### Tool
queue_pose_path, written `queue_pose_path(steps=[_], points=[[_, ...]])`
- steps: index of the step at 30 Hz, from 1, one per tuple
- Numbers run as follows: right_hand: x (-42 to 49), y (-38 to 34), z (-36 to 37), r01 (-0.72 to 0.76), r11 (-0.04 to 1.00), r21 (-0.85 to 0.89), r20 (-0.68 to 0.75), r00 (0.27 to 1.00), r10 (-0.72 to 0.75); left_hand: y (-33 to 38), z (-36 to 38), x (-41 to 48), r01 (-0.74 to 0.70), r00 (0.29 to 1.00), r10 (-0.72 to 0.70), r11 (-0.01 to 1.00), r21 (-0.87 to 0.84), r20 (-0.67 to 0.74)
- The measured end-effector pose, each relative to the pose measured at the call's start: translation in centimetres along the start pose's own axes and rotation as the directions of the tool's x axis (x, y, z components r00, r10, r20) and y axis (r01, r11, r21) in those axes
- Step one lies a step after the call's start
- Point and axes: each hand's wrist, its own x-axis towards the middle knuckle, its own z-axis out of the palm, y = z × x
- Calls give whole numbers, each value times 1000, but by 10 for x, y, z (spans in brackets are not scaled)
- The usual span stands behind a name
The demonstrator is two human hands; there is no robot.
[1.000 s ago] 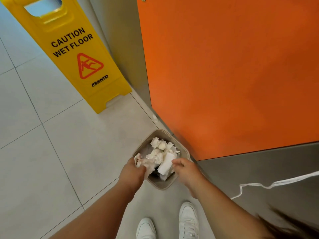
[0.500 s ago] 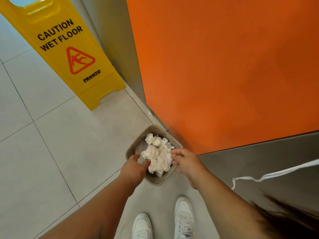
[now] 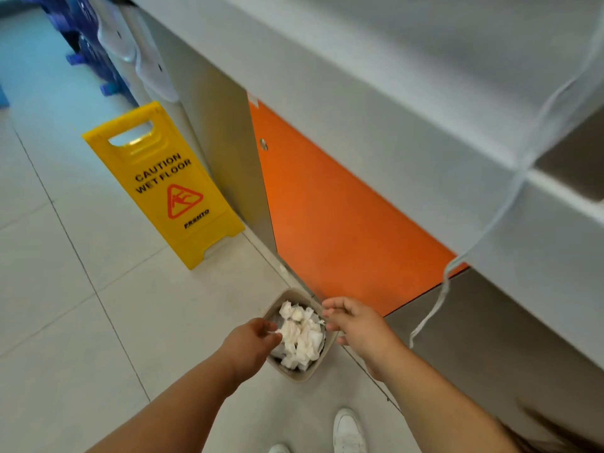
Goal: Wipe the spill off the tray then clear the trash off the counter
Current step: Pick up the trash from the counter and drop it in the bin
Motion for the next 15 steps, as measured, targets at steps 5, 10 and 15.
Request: queue_pose_path(steps=[5,10,15], points=[[-76,-54,-19,130,991,14,-27,991,-130,32,-22,-58,-93,996,92,994,60,23],[-157,-101,-56,278,960,19,-119,954,-274,68,-32,-111,-174,984,171,982,68,60],[-226,-122,-95,370,929,4,-264,896,-356,120,-21,-158,-318,942,308,946,68,132]])
